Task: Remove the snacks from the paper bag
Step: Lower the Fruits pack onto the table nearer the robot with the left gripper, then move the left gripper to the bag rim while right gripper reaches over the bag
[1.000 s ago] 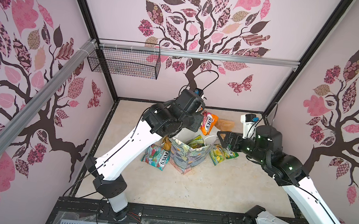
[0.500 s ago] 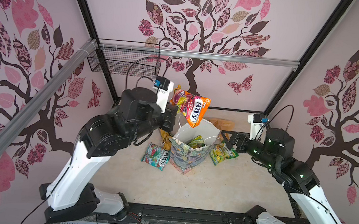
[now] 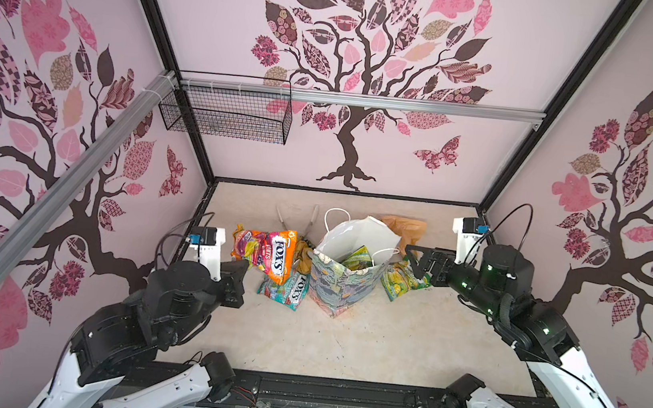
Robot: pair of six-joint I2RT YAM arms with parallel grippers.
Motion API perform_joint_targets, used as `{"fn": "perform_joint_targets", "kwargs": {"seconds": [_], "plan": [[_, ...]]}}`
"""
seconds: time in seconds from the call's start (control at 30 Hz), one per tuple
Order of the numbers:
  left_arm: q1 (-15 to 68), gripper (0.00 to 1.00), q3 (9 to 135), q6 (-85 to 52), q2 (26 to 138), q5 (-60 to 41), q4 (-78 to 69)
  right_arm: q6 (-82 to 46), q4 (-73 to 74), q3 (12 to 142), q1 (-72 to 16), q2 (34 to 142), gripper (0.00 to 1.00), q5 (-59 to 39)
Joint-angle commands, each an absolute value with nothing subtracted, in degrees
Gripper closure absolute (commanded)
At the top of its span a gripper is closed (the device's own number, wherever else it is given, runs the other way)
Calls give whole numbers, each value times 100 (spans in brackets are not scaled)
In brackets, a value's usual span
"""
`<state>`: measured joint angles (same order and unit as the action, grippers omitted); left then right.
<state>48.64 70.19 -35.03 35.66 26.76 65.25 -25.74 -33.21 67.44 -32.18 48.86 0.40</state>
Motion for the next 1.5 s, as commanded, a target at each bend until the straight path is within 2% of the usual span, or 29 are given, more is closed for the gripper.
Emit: {"fn": "perform_joint_targets", "kwargs": {"seconds": [0.0,0.17,0.47,0.67,0.83,0.97,1.07,1.23,1.33,1.47], "plan": [[4854,100,6144,-4432,3225,2505,6128,-2619,-3195,6786,-3225,4877,1,21],[4853,100,4935,-5068,3067,1748,5894,-2602,-3227,6699,-3226,4871,0,-22],[4852,100,2881,-5841,3160,520,4435,-2597,-3046,6607,-3222,4990,1,-140],[4852,100,2340,-5735,3584,417,4122,-2628,-2944,6523,-3220,5000,1,-220],[4852,71,2352,-5574,3712,498,4154,-2627,-2981,6476,-3230,4923,1,-176],[4852,41,2567,-5437,3531,731,4372,-2637,-2995,6477,-3223,4928,1,-220],[4856,20,3140,-5220,3278,1355,5068,-2604,-3032,6529,-3233,4958,1,-229],[4853,7,4614,-4364,3177,2049,5646,-2501,-3051,6762,-3228,5038,1,-270],[4835,3,5707,-3659,3565,2306,5922,-2329,-3118,7087,-3231,5353,1,-423],[4792,2,6938,-2718,4221,2367,5809,-1886,-3591,8027,-3231,6278,0,-676]]}}
